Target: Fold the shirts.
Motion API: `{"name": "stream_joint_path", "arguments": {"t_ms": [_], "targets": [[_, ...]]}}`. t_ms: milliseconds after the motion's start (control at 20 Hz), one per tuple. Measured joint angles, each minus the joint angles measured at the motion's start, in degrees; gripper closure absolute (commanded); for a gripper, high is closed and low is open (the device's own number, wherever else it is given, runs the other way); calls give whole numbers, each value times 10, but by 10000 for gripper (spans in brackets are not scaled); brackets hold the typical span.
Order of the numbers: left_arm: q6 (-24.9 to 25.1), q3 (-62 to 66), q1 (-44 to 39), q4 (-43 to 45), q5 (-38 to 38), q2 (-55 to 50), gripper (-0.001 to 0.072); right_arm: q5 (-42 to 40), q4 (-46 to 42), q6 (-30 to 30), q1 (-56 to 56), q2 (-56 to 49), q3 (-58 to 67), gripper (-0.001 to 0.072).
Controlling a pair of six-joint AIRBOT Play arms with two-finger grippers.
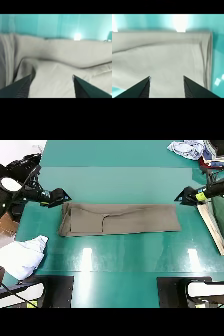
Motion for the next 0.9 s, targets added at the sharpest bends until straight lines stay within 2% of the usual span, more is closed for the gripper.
{"name": "stream_joint_path", "arguments": {"t_ms": [100, 500, 750, 850, 900], "targets": [[0, 21, 0, -3, -16, -3, 662, 17, 27, -19, -21, -12, 12, 242], [10, 47, -25, -7, -68, -6, 677, 63, 57, -112, -130, -41, -88, 243], [11, 49, -94, -5, -24, -11, 677, 64, 67, -138, -147, -94, -123, 248], [11, 49, -120, -5, -11, -19, 677, 63, 77, -144, -133, -106, -126, 287], [11, 49, -132, -5, -6, -25, 677, 59, 77, -147, -126, -110, -127, 347]]}}
